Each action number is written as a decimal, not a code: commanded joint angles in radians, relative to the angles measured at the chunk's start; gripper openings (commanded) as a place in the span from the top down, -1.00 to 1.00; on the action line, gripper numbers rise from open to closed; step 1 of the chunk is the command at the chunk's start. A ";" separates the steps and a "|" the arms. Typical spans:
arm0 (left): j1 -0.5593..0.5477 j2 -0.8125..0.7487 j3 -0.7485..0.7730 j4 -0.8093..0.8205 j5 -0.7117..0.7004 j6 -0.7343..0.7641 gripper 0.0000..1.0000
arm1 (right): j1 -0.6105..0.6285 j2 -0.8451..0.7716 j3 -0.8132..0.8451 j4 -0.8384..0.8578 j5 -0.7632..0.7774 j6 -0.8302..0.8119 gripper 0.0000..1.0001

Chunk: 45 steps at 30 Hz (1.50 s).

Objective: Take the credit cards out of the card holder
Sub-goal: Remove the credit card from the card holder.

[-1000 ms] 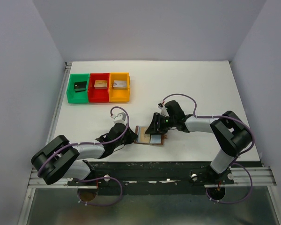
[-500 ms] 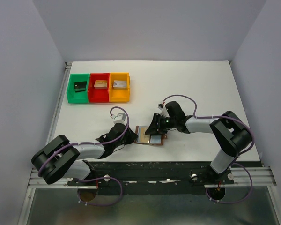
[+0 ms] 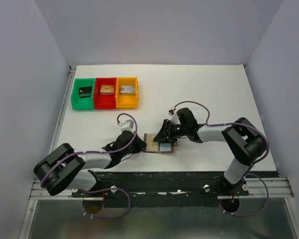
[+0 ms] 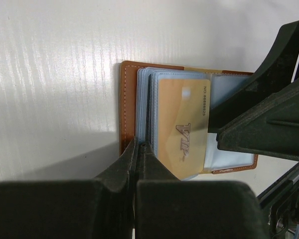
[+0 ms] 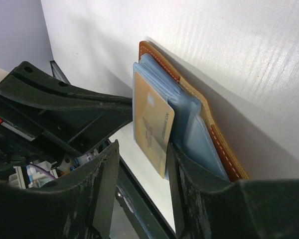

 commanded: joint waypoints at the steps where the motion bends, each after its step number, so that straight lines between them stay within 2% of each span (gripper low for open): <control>1: -0.007 0.036 -0.031 -0.053 -0.003 0.013 1.00 | 0.003 0.043 -0.018 0.124 -0.062 0.058 -0.03; 10: -0.008 0.050 -0.040 -0.023 0.004 0.010 1.00 | 0.003 0.084 -0.012 0.138 -0.073 0.065 -0.02; 28: -0.007 0.087 -0.025 0.002 0.023 0.012 1.00 | 0.017 0.164 0.006 0.245 -0.189 0.102 0.02; 37: -0.010 0.094 -0.024 0.013 0.033 0.013 1.00 | 0.035 0.191 0.028 0.230 -0.191 0.099 0.03; 45: -0.008 0.080 -0.041 0.004 0.015 -0.007 1.00 | 0.033 0.133 0.022 0.149 -0.156 0.049 0.07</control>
